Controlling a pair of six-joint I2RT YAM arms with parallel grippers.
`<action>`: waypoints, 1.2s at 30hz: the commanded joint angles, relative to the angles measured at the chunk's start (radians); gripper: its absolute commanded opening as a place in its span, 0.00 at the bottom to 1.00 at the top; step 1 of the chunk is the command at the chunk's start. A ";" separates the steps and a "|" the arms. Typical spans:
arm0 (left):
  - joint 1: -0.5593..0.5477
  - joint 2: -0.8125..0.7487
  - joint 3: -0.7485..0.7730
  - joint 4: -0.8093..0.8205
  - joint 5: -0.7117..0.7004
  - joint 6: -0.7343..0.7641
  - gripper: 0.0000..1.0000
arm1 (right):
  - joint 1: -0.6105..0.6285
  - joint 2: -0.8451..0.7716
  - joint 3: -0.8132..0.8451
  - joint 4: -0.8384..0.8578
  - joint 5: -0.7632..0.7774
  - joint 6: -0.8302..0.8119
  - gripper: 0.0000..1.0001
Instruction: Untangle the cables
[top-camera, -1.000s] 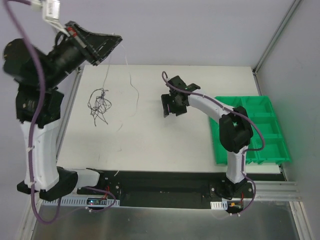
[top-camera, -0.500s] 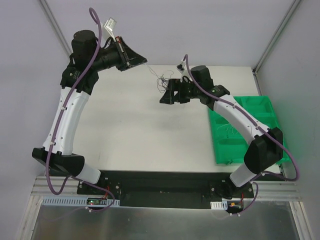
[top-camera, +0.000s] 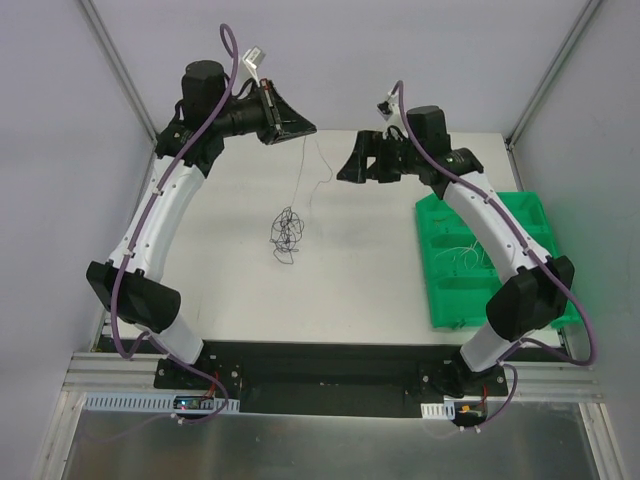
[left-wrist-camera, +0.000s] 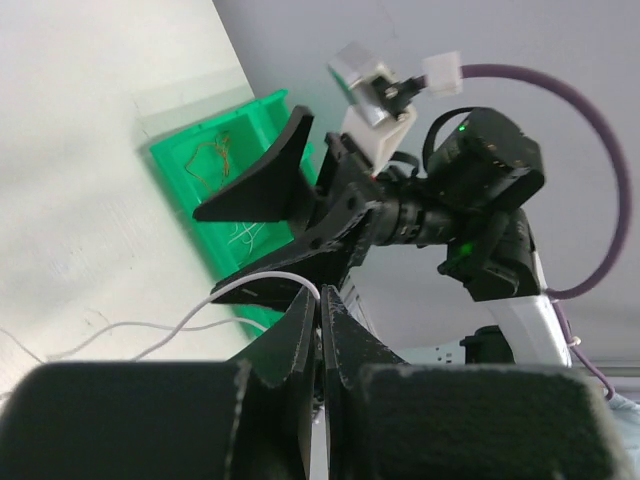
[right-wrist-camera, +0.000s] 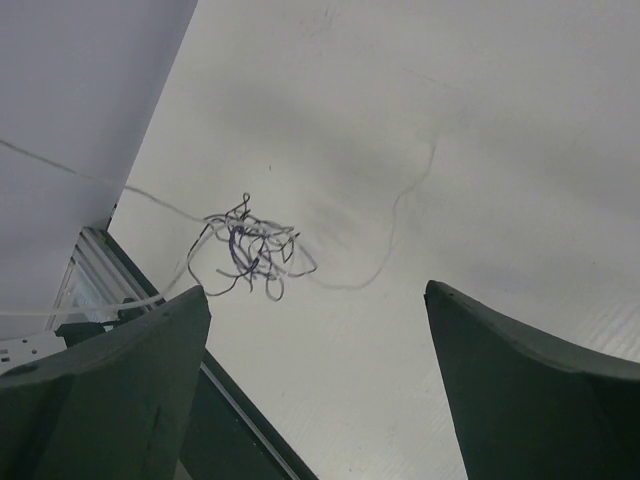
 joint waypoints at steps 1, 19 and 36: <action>-0.012 -0.023 -0.020 0.061 0.056 -0.022 0.00 | -0.007 0.038 0.079 -0.070 0.033 -0.066 0.91; -0.036 -0.023 -0.055 0.098 0.127 -0.054 0.00 | -0.056 0.040 -0.085 0.108 -0.010 0.067 0.52; -0.061 -0.039 -0.091 0.118 0.150 -0.057 0.00 | -0.057 0.124 -0.148 0.232 -0.167 0.023 0.63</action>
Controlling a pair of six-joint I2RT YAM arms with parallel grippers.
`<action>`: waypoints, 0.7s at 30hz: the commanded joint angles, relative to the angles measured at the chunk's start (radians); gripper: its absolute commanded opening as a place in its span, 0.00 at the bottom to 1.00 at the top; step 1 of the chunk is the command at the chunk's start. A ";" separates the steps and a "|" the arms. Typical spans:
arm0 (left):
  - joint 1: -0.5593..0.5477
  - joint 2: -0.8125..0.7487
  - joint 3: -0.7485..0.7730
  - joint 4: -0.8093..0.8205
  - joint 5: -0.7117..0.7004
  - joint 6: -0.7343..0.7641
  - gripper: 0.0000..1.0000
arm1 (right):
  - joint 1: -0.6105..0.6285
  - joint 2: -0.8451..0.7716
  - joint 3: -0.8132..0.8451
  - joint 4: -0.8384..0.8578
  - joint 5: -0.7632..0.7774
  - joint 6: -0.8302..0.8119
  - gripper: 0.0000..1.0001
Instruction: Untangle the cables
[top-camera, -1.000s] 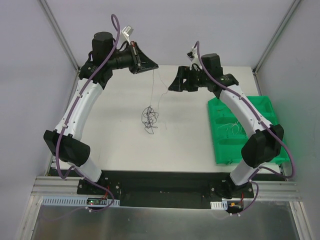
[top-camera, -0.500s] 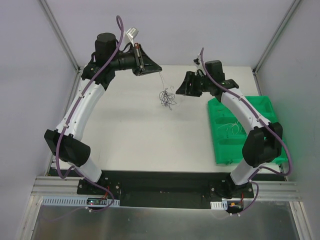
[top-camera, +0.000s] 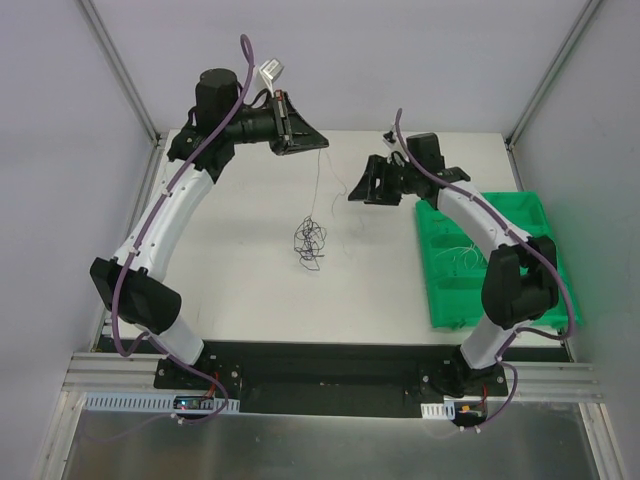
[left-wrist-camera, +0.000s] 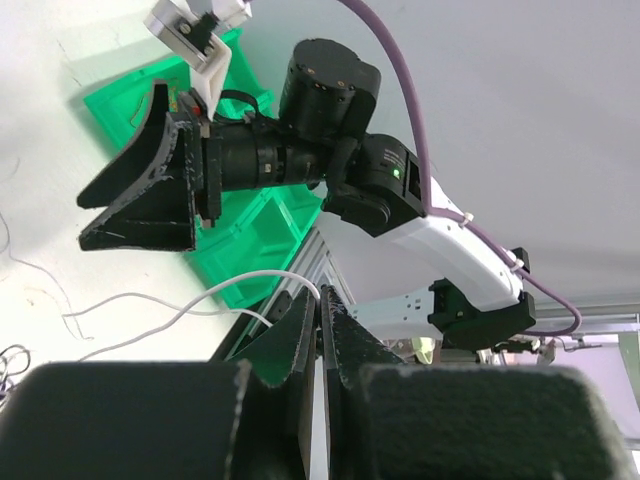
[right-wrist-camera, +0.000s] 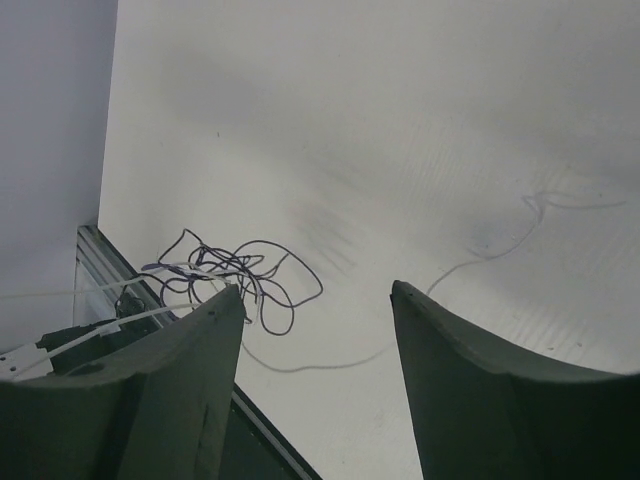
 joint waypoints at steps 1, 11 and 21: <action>-0.015 -0.044 -0.025 0.051 0.038 -0.008 0.00 | 0.039 0.081 0.076 0.101 -0.159 -0.053 0.63; -0.032 -0.035 -0.009 0.055 0.049 -0.011 0.00 | 0.145 0.022 -0.028 0.271 -0.172 -0.001 0.66; -0.053 -0.022 0.047 0.055 0.061 -0.024 0.00 | 0.173 0.028 -0.002 0.283 0.023 0.020 0.48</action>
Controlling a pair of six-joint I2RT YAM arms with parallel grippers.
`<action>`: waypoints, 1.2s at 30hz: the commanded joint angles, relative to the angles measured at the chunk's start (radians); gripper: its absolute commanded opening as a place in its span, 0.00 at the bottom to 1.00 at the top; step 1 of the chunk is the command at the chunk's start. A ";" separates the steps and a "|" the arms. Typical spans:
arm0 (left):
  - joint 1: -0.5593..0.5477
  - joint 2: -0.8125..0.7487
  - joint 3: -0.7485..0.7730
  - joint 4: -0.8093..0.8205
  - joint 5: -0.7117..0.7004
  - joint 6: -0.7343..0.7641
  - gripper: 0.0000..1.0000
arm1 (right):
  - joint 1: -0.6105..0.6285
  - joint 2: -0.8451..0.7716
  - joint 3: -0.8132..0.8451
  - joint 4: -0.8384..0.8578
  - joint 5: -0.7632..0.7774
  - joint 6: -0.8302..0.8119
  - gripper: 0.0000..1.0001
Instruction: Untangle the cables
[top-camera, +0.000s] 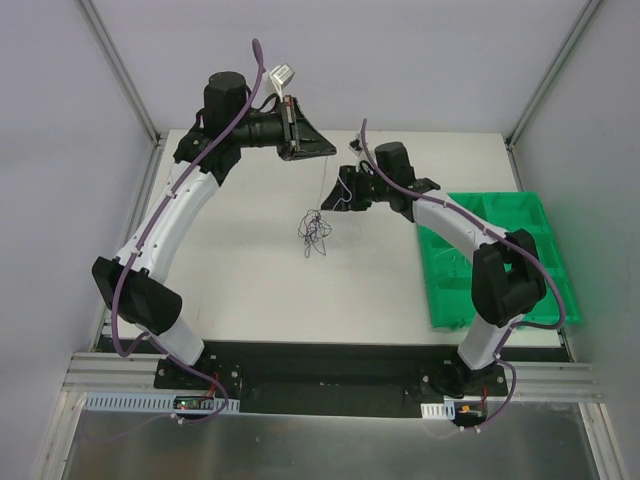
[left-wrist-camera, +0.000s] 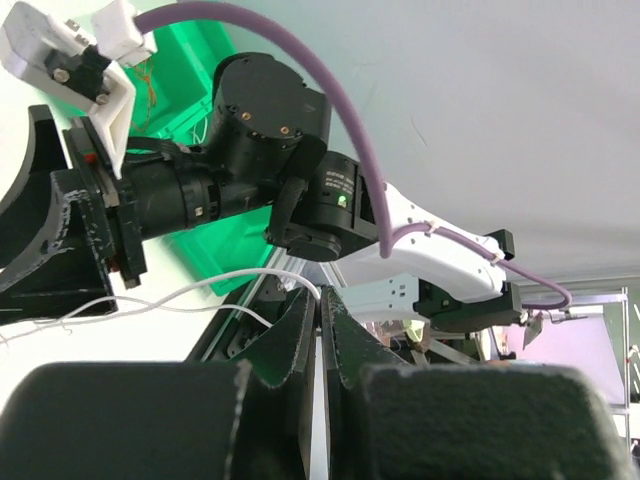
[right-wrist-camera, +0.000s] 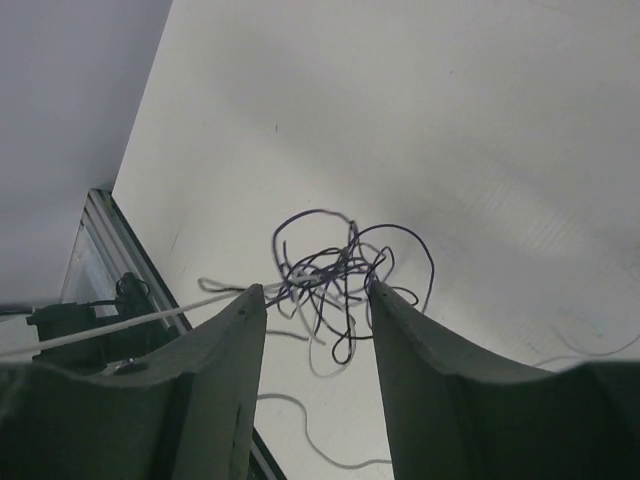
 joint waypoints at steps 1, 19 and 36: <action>-0.017 -0.018 0.082 0.055 0.036 -0.022 0.00 | 0.020 -0.039 0.036 0.055 0.076 0.012 0.47; -0.043 0.025 0.177 0.055 0.034 -0.052 0.00 | 0.014 -0.172 -0.108 0.107 -0.020 0.047 0.63; -0.043 0.059 0.246 0.055 0.050 -0.065 0.00 | 0.024 -0.134 -0.148 0.176 -0.179 0.089 0.51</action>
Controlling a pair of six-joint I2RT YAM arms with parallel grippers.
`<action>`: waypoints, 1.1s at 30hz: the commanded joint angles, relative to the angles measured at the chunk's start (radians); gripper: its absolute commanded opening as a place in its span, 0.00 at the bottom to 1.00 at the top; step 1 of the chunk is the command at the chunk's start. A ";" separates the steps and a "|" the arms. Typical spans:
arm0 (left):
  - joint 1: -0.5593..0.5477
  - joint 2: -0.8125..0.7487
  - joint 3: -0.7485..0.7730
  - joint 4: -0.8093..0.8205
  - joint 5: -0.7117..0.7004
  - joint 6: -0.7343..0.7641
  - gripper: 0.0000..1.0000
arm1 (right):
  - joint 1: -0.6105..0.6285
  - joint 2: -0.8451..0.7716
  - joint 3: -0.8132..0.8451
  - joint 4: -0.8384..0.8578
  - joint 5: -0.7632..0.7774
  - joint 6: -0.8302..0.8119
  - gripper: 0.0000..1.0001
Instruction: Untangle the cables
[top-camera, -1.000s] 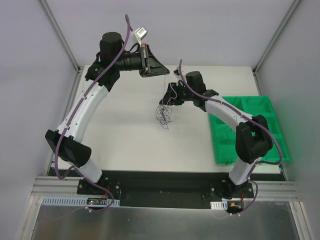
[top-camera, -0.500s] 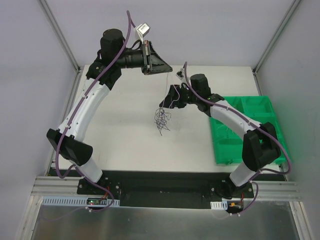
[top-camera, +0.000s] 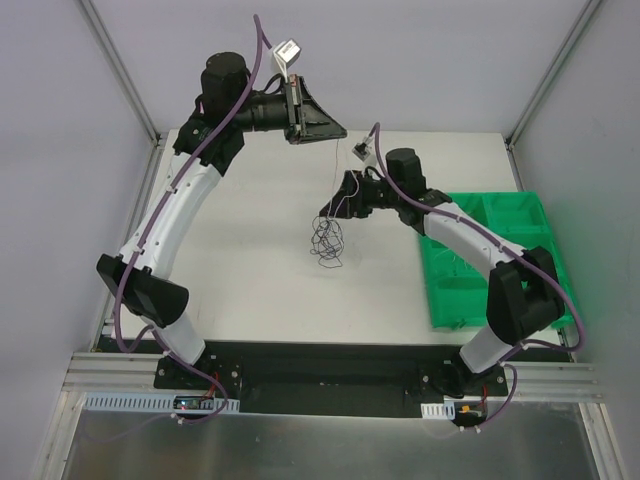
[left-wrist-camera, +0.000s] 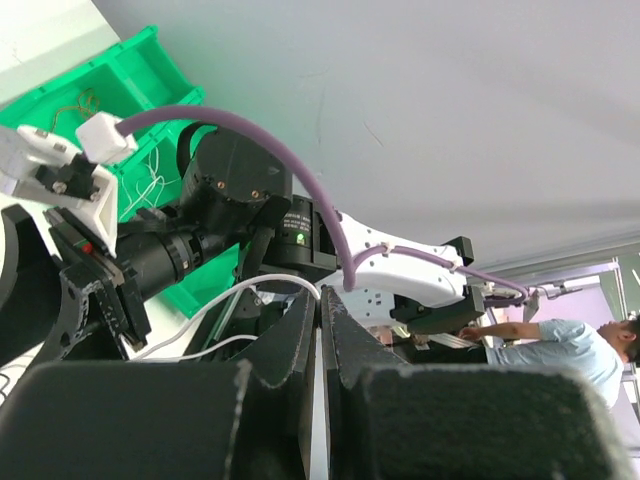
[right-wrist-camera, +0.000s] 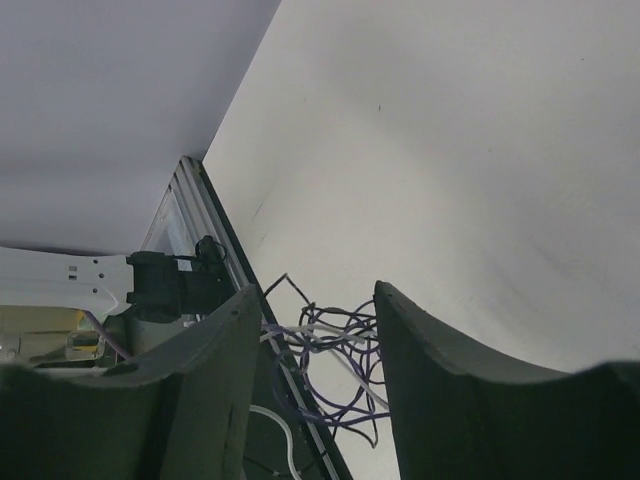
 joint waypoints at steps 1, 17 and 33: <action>-0.005 0.007 0.068 0.046 0.025 -0.019 0.00 | 0.035 0.008 -0.026 0.034 -0.020 -0.010 0.49; -0.005 -0.002 0.438 0.058 -0.129 0.004 0.00 | -0.006 0.163 0.003 -0.225 0.348 -0.068 0.01; 0.004 0.032 0.233 0.060 -0.222 0.001 0.00 | -0.112 -0.124 -0.039 -0.281 0.229 -0.097 0.58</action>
